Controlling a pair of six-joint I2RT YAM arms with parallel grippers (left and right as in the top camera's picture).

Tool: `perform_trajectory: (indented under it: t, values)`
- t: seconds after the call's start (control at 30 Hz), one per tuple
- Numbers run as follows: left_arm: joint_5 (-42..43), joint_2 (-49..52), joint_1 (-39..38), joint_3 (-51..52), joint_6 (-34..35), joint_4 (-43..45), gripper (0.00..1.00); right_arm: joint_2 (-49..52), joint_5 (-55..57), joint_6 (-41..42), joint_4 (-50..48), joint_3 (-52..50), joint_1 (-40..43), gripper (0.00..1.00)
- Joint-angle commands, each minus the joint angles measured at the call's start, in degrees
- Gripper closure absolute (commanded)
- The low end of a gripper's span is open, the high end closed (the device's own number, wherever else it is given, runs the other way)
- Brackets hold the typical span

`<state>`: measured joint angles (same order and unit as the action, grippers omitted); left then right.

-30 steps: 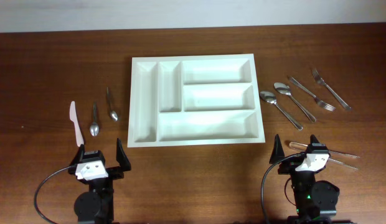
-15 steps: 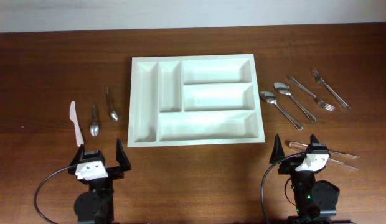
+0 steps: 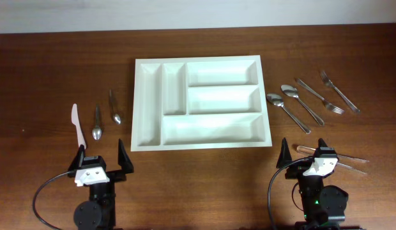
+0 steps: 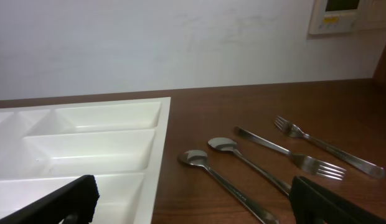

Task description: Pack container

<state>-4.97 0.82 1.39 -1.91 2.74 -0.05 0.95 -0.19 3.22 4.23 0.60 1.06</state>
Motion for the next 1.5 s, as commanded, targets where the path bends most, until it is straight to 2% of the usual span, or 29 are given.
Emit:
perform_trajectory:
  t: [0.0,0.07,0.2,0.47,0.57,0.63,0.77,1.07,1.17,1.27,1.3,1.47]
  values:
    - [-2.6,2.2,-0.1,-10.7,0.5,-10.3,0.01,-0.3,0.5,0.5,0.3,-0.3,-0.3,0.01]
    - [-6.0,5.9,-0.1,-17.4,-0.6,-16.3,0.01,-0.3,0.5,0.5,0.3,-0.3,-0.3,0.01]
    - [-8.5,19.7,-0.1,-34.2,-8.5,-23.3,0.01,-0.3,0.5,0.5,0.3,-0.3,-0.3,0.01]
    - [-9.8,52.1,-0.1,-73.8,-8.4,-53.8,0.01,-0.3,0.5,0.5,0.3,-0.3,-0.3,0.01]
    - [-7.3,62.6,-0.1,-84.6,-8.4,-65.2,0.01,-0.3,0.5,0.5,0.3,-0.3,-0.3,0.01]
    - [-5.1,68.4,-0.1,-89.1,-8.4,-69.4,0.01,-0.3,0.5,0.5,0.3,-0.3,-0.3,0.01]
    - [-5.2,75.7,-0.1,-91.4,-8.4,-72.5,0.01,-0.3,0.5,0.5,0.3,-0.3,-0.3,0.01]
    - [2.3,88.7,-0.1,-91.3,-8.3,-73.0,0.01,-0.3,0.5,0.5,0.3,-0.3,-0.3,0.01]
    - [2.4,91.8,-0.1,-91.3,-4.7,-72.4,0.00,-0.3,0.5,0.5,0.3,-0.3,-0.3,0.01]
    - [2.2,94.9,-0.1,-91.3,-1.1,-72.3,0.31,-0.3,0.5,0.5,0.3,-0.3,-0.3,0.01]
    - [2.0,95.7,-0.1,-91.3,-0.6,-71.9,0.36,-0.3,0.5,0.5,0.3,-0.3,-0.3,0.01]
    - [2.1,98.9,-0.1,-91.3,2.0,-68.9,0.38,-0.3,0.5,0.5,0.3,-0.3,-0.3,0.01]
